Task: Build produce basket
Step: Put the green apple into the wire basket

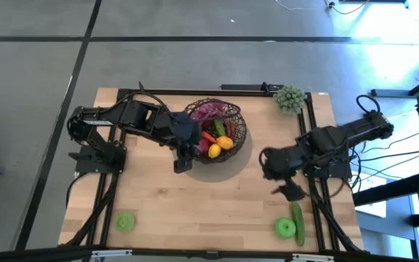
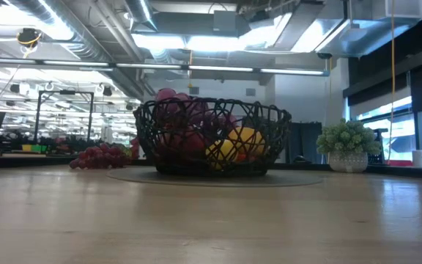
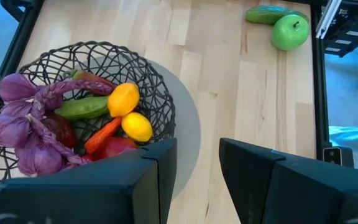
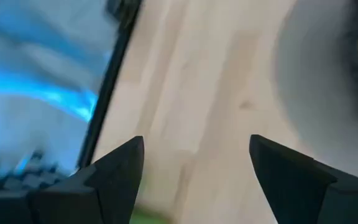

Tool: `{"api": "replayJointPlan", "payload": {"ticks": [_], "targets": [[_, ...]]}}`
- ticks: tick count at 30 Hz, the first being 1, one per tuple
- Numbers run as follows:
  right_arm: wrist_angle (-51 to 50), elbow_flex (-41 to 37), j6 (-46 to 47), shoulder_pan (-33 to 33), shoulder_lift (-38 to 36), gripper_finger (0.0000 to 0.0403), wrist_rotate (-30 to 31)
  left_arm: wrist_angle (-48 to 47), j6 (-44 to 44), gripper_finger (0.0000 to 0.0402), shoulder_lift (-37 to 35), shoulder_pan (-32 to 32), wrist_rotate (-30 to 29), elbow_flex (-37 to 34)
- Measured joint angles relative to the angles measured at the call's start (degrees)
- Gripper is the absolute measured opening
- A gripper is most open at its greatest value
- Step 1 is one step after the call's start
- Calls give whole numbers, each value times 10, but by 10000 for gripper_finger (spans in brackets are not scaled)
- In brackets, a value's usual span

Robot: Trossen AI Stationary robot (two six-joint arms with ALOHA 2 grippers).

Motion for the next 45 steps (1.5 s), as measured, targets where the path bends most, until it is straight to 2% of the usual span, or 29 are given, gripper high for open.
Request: {"api": "replayJointPlan", "payload": {"ticks": [7, 14, 22, 32, 45], "targets": [[-25, 0, 40, 94, 9, 287, -47, 0, 23, 110, 0, -10, 2, 0], [-33, 0, 121, 181, 45, 287, -49, 0, 45, 110, 0, -24, 4, 0], [-17, 0, 197, 239, 111, 287, -49, 0, 52, 110, 0, -43, 4, 0], [40, 0, 288, 271, 180, 287, -64, 0, 116, 110, 0, -83, 40, 0], [37, 0, 328, 285, 231, 287, -43, 0, 120, 110, 0, -96, 36, 0]]}}
